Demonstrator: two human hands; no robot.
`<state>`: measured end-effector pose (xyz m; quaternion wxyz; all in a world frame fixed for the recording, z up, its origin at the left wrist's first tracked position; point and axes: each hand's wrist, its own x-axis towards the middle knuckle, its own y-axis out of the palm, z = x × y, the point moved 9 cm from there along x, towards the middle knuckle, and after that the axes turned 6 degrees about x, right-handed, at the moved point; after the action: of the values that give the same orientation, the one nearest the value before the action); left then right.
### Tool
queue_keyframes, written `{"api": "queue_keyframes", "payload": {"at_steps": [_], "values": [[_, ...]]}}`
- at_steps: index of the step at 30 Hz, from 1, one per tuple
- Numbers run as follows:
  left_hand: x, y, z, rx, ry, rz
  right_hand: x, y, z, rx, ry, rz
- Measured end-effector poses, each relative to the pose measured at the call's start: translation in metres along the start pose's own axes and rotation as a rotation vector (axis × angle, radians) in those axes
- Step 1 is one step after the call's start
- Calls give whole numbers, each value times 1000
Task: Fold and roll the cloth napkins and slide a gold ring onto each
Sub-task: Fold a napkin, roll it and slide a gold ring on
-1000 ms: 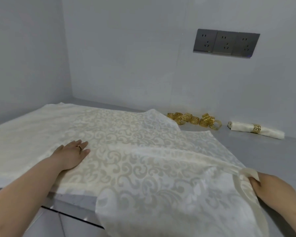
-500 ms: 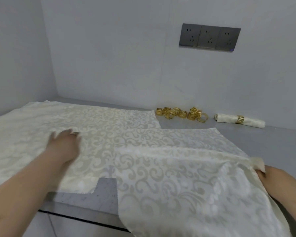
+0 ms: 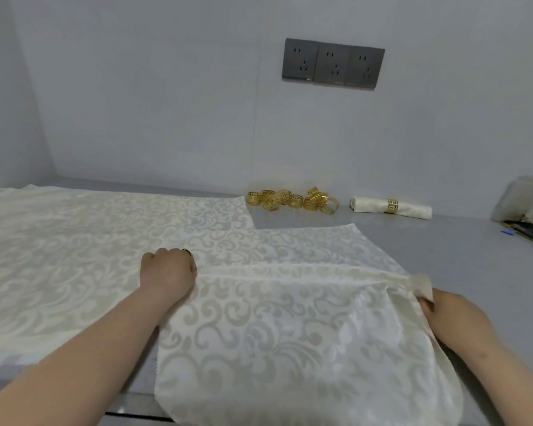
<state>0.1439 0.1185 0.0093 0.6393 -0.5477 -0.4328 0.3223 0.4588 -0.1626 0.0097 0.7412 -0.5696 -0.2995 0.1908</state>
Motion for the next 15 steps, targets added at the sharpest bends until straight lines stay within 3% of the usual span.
{"api": "queue_keyframes", "payload": {"at_steps": [4,11,13,15], "values": [[3,-25,-7,113,24,-181,-8,-3,-1,60,-27,23],[38,-91,-39,-91,241,-642,-25,-2,-14,196,-28,48],[50,-68,-54,37,248,-444,-32,-1,-16,225,-21,40],[58,-26,-55,82,202,-131,-36,-2,-18,225,-21,28]]}}
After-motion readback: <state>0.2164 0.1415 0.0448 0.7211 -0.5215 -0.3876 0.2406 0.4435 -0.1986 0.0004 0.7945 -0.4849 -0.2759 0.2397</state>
